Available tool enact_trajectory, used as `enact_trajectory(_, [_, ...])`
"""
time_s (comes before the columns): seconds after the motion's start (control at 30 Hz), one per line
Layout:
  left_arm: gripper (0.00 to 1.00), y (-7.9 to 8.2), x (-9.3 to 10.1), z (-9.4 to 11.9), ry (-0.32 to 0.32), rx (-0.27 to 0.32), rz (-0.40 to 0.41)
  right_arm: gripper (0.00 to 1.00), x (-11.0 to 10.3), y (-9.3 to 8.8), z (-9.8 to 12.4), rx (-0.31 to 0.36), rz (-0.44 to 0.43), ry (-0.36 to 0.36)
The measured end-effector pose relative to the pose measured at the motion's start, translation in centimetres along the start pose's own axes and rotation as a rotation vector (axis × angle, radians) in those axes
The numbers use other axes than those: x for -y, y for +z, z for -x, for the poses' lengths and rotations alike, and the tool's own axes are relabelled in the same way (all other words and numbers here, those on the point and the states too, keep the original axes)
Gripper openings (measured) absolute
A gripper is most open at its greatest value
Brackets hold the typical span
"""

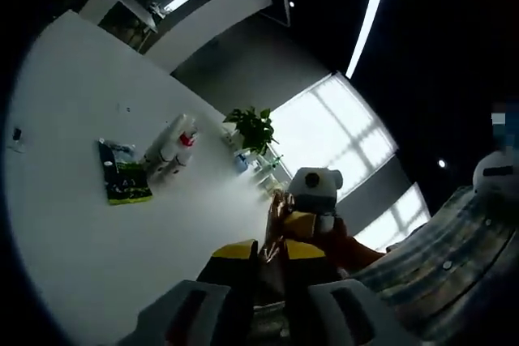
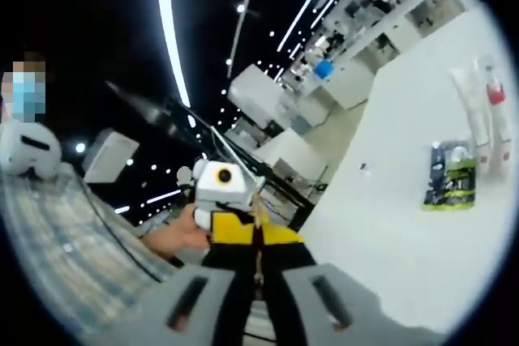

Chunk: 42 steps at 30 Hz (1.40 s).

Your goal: Arrange the skincare products in the storage area until every visible bottle or jar stands upright without overlapping.

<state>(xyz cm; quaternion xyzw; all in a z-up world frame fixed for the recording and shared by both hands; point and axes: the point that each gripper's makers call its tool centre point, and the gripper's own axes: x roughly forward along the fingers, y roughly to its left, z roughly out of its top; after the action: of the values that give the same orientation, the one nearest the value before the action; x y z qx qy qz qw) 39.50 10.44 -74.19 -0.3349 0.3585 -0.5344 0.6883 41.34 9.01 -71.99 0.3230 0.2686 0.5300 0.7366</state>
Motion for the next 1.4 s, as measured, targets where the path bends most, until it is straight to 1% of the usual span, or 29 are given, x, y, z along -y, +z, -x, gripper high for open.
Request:
enact_trajectory(0.03, [0.10, -0.1, 0.0, -0.1, -0.001, -0.002, 0.004, 0.00, 0.0, 0.0, 0.1, 0.003, -0.005, 0.000])
enact_trajectory(0.1, [0.06, -0.1, 0.6, -0.3, -0.037, 0.007, 0.008, 0.00, 0.1, 0.0, 0.2, 0.010, -0.013, -0.005])
enact_trajectory(0.13, [0.05, -0.1, 0.6, -0.3, -0.044, 0.009, 0.021, 0.00, 0.0, 0.1, 0.2, 0.022, -0.026, 0.007])
enact_trajectory(0.17, [0.01, -0.2, 0.7, -0.3, -0.049, 0.005, 0.021, 0.00, -0.2, 0.2, 0.3, 0.033, -0.034, 0.016])
enact_trajectory(0.3, [0.01, 0.1, 0.6, -0.2, -0.049, 0.033, 0.028, 0.01, -0.1, 0.0, 0.3, 0.049, -0.032, 0.001])
enact_trajectory(0.33, [0.01, 0.2, 0.5, -0.2, -0.044, 0.043, 0.034, 0.02, 0.3, -0.1, 0.3, 0.046, -0.028, -0.015])
enact_trajectory(0.43, [0.01, 0.4, 0.0, 0.2, -0.049, 0.066, 0.079, 0.03, 0.8, -0.4, 0.6, 0.054, -0.020, -0.043])
enact_trajectory(0.53, [0.01, 0.1, -0.2, 0.2, -0.040, 0.061, 0.084, 0.03, 1.4, -0.3, 1.3, 0.078, -0.040, -0.064])
enact_trajectory(0.63, [0.01, -0.3, -0.4, 0.1, -0.036, 0.058, 0.100, 0.01, 1.4, -0.5, 1.6, 0.078, -0.042, -0.059])
enact_trajectory(0.67, [0.01, -0.5, -0.5, 0.0, -0.035, 0.059, 0.102, 0.01, 1.5, -0.7, 1.6, 0.073, -0.023, -0.076])
enact_trajectory(0.7, [0.01, -0.6, -0.6, -0.1, -0.035, 0.058, 0.106, 0.01, 1.6, -0.8, 1.6, 0.069, -0.025, -0.081])
enact_trajectory(0.8, [0.01, -0.8, -0.9, -0.2, -0.038, 0.062, 0.129, 0.03, 2.0, -1.0, 1.9, 0.073, -0.068, -0.084])
enact_trajectory(0.83, [0.01, -0.8, -1.0, -0.2, -0.039, 0.065, 0.140, 0.04, 2.1, -1.0, 2.0, 0.082, -0.062, -0.091])
enact_trajectory(0.87, [0.01, -0.8, -1.1, -0.2, -0.041, 0.068, 0.152, 0.08, 2.2, -0.9, 2.0, 0.089, -0.056, -0.099])
enact_trajectory(0.9, [0.01, -0.7, -1.2, -0.2, -0.038, 0.069, 0.152, 0.16, 2.4, -0.9, 2.1, 0.093, -0.054, -0.113])
enact_trajectory(0.93, [0.01, -0.6, -1.4, -0.2, -0.030, 0.070, 0.153, 0.21, 2.8, -0.7, 2.2, 0.102, -0.053, -0.137])
enact_trajectory(0.97, [0.01, -0.5, -1.6, -0.2, -0.026, 0.067, 0.154, 0.23, 2.9, -0.7, 2.4, 0.104, -0.045, -0.146])
enact_trajectory(1.0, [0.01, -0.3, -1.9, -0.2, -0.019, 0.067, 0.156, 0.22, 2.9, -0.8, 2.6, 0.099, -0.037, -0.148])
enact_trajectory(1.07, [0.01, 0.2, -2.3, -0.2, -0.012, 0.072, 0.166, 0.22, 3.0, -1.0, 2.8, 0.091, -0.040, -0.154])
enact_trajectory(1.13, [0.01, 0.6, -2.8, -0.2, -0.004, 0.080, 0.178, 0.25, 3.1, -1.2, 3.0, 0.085, -0.042, -0.161])
enact_trajectory(1.23, [0.01, 1.3, -3.9, -0.4, 0.018, 0.086, 0.192, 0.31, 3.9, -1.7, 3.7, 0.077, -0.023, -0.215])
enact_trajectory(1.3, [0.01, 1.5, -4.5, -0.6, 0.030, 0.087, 0.203, 0.36, 4.4, -2.0, 4.2, 0.077, -0.039, -0.238])
enact_trajectory(1.4, [0.01, 1.9, -5.4, -0.9, 0.045, 0.089, 0.218, 0.37, 4.5, -2.2, 4.8, 0.090, -0.055, -0.248])
